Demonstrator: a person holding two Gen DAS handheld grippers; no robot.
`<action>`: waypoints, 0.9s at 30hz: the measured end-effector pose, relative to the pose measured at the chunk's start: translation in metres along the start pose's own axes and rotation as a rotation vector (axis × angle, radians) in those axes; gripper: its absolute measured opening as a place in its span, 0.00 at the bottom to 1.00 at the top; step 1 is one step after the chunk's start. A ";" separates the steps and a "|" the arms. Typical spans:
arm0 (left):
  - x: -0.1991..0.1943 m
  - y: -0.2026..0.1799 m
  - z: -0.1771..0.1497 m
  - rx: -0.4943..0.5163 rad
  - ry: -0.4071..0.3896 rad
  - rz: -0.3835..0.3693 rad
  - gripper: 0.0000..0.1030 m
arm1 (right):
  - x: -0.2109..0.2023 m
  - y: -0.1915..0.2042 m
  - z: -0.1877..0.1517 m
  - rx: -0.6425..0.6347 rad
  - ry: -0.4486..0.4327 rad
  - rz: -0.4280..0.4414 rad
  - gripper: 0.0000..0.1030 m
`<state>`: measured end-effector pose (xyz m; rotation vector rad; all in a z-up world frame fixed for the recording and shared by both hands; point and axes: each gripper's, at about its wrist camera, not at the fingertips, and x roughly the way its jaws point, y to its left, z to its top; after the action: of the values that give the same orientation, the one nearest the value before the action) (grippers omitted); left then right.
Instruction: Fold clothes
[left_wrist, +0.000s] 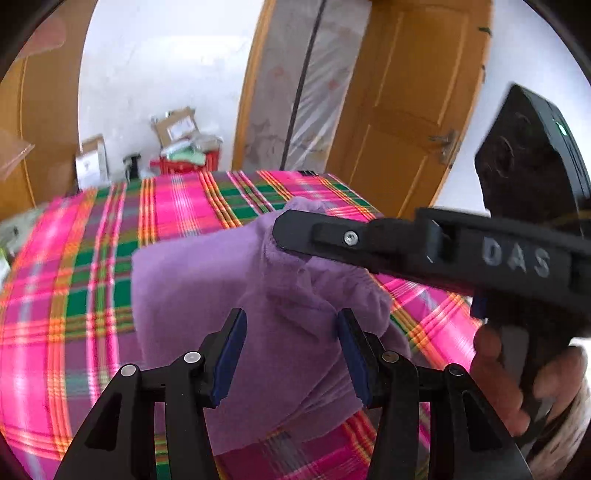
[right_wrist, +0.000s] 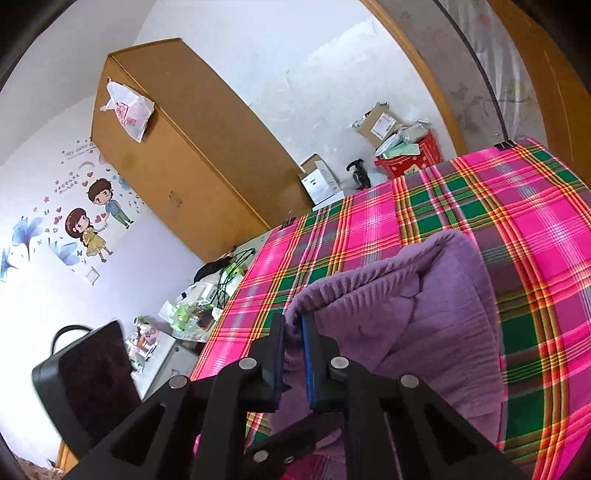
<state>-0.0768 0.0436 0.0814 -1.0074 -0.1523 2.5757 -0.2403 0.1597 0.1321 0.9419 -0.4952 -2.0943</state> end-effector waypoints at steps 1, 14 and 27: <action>0.002 0.001 0.001 -0.017 0.008 -0.003 0.52 | 0.001 -0.001 0.001 0.004 0.009 0.017 0.09; 0.011 0.029 0.010 -0.123 -0.015 0.035 0.09 | -0.002 -0.015 -0.003 0.101 0.034 0.110 0.11; -0.007 0.074 0.015 -0.221 -0.097 0.133 0.08 | -0.037 -0.024 -0.046 0.089 0.007 -0.075 0.17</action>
<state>-0.1037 -0.0270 0.0799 -0.9979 -0.4174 2.7774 -0.2012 0.2019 0.1047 1.0337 -0.5612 -2.1501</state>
